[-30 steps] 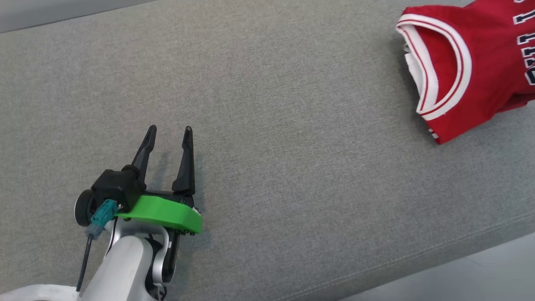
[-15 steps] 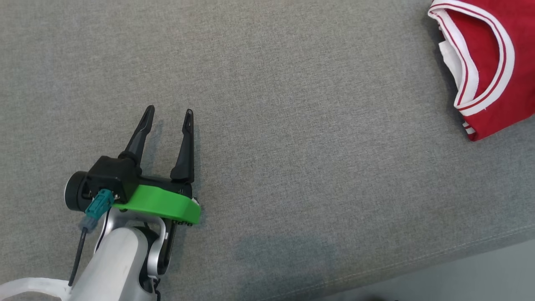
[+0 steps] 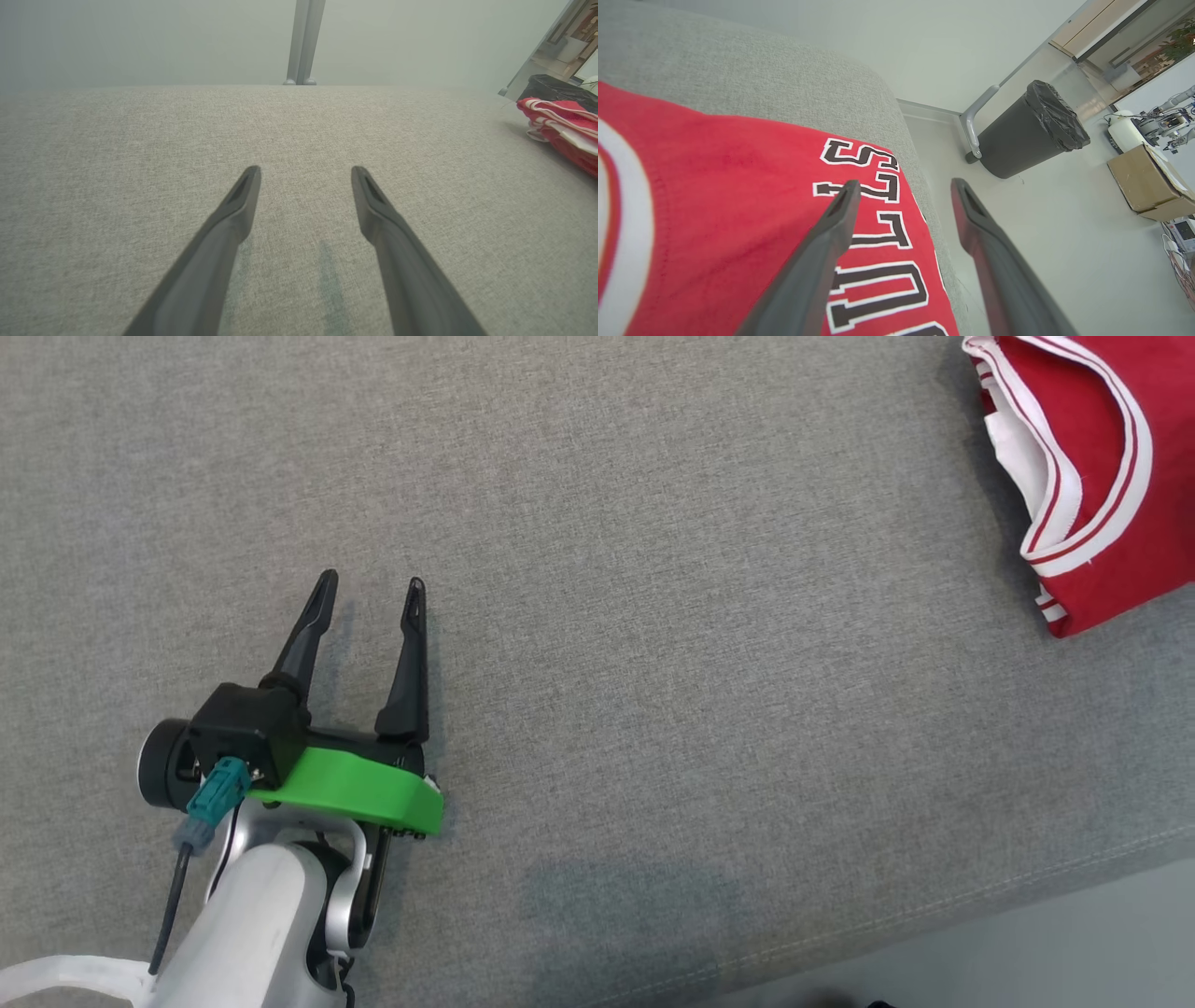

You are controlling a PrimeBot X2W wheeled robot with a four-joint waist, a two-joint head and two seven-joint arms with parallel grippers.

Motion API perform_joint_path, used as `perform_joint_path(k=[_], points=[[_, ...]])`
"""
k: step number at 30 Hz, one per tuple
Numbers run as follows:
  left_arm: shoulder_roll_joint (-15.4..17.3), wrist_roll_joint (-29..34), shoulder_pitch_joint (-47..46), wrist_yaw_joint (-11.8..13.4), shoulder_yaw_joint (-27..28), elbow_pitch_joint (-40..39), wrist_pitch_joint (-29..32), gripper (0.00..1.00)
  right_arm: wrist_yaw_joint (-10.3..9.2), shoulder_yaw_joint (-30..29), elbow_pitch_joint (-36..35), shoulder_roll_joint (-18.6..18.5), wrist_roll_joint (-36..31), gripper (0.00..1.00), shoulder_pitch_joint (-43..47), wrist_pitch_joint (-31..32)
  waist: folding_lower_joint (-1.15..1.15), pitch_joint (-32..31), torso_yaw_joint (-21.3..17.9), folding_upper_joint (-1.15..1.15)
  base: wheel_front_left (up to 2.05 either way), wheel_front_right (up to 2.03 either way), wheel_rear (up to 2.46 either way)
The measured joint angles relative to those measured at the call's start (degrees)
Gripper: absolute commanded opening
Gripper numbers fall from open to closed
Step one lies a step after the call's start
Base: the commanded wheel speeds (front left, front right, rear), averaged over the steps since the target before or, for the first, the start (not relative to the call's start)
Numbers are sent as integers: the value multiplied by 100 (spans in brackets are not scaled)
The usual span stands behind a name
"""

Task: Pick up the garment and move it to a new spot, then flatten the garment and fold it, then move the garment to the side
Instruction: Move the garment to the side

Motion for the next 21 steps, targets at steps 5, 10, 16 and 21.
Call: perform_joint_path(k=[5,10,16,21], points=[[-1,-13,0,0,31,10,-119,100,-1,-53,-60,214,-19,100,-59,-165,0,-132,-60,0,0,0,0],[-26,-119,1,-8,81,112,-238,100,-1,92,-266,431,54,100,-110,-311,0,-406,-115,0,0,0,0],[-200,-401,42,49,344,450,-468,100,-1,394,-735,789,526,100,-1,-383,0,-861,-153,0,0,0,0],[-305,-699,326,91,692,845,-638,100,-1,760,-1527,1070,1266,100,711,-389,0,-1373,-186,0,0,0,0]])
